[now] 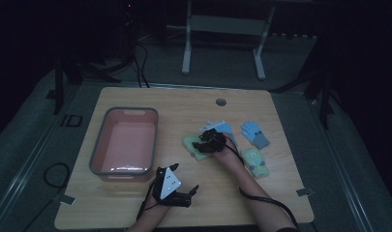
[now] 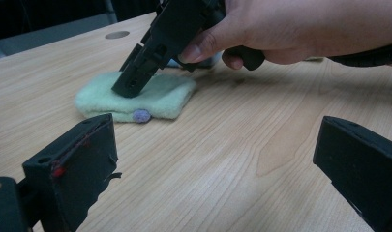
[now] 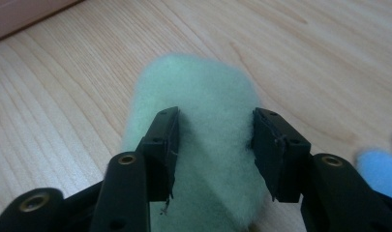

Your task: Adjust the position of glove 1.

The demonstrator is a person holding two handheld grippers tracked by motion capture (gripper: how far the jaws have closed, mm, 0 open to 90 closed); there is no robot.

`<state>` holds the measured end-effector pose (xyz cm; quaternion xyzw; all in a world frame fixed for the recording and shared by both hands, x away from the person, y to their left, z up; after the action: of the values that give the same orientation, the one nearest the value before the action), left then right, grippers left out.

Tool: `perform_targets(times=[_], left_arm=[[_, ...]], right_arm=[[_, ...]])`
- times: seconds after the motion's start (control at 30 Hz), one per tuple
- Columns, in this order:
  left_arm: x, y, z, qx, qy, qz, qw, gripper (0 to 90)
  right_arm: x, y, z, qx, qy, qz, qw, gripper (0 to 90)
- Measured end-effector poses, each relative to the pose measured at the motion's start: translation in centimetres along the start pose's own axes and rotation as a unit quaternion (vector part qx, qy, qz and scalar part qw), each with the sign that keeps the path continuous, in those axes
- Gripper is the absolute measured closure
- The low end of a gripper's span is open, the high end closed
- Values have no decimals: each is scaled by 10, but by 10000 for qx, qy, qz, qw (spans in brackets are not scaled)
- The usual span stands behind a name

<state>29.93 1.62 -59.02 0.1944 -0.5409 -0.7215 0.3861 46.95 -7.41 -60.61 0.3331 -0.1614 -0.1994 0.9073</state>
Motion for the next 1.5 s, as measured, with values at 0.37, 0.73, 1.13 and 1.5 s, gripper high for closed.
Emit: perform_targets(times=[0.37,0.73,1.13,1.5], left_arm=[[0,0,0,-7,11,-9,10000,24],[0,0,0,-4,22,0,10000,23],[0,0,-1,-28,36,-35,10000,23],[1,-1,-1,-34,43,-91,9999,24]], right_arm=[[-6,1,1,-91,-197,-8,9998,812],[-12,8,48,74,-751,-802,9939,837],[-33,-9,112,458,-1253,-1583,9783,837],[-53,-44,142,409,-1667,-1956,9655,836]])
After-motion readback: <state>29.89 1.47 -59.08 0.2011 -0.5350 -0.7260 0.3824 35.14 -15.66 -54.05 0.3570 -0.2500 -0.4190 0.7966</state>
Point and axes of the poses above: each handheld gripper's, and its own axes: z roughly backward along the jaws, y roughly out of its top, x roughly to its right, the point moved 8 cm from there along -z, roughly forward along the jaws, and after that the axes turned 13 degrees about z, right-handed, at the moved point
